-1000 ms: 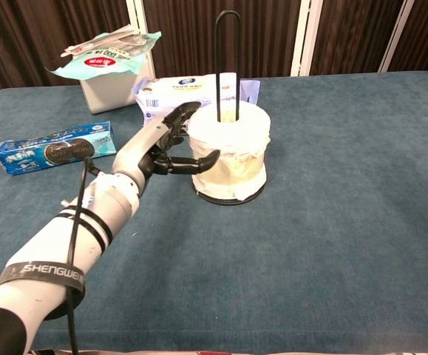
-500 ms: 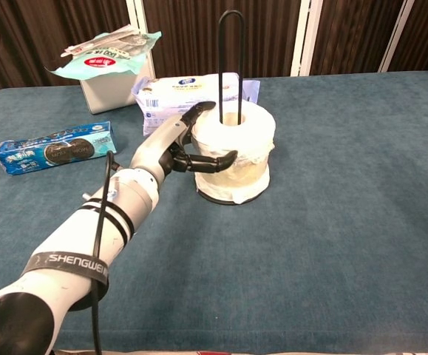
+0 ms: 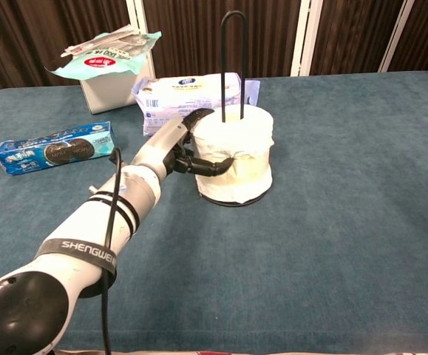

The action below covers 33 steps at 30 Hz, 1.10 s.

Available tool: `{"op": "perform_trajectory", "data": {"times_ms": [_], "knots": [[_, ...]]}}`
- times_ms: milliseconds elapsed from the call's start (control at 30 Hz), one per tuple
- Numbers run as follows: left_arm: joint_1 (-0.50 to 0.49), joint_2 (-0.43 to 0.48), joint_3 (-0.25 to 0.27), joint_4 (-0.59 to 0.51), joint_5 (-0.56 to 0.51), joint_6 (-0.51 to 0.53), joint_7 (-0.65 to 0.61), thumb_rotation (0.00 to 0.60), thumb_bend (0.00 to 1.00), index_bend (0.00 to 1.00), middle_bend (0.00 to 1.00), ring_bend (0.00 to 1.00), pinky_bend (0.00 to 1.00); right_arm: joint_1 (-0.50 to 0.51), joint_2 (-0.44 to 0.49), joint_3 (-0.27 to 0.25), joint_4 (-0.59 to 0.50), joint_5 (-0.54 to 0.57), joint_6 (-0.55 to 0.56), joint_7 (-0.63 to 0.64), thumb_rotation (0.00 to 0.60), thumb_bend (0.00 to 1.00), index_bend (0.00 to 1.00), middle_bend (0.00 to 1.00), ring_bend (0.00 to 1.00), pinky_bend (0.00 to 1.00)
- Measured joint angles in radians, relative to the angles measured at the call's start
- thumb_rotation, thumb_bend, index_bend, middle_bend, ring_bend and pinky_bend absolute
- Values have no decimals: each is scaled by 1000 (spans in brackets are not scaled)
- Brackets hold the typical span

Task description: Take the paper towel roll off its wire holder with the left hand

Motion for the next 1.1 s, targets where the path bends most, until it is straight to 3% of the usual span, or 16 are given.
{"op": "perform_trajectory", "data": {"times_ms": [100,267,467,667,867,1100], "knots": [[0,-8,-3,9,16,32,-11,600,567,684,650,709,790,0,0,-8,4,-17,4,2,600,42,0,0,0,0],[10,-10,-6,-15,47,84,-43,600,682,831,781,819,897,-1,-1,-11,4,-16,5,-2,600,42,0,0,0,0],[21,4,-11,-114,133,195,-65,600,675,837,784,827,909,-2,1,-16,5,-23,5,-4,600,50,0,0,0,0],[29,50,-38,-316,195,280,-1,600,657,837,777,823,911,1,0,-24,6,-35,-2,-15,600,58,0,0,0,0],[27,144,-124,-565,220,334,168,600,649,836,768,815,905,2,-4,-32,8,-54,2,-25,600,62,0,0,0,0],[31,248,-220,-748,219,393,282,600,649,835,766,813,905,0,-7,-38,4,-66,7,-36,600,62,0,0,0,0]]}}
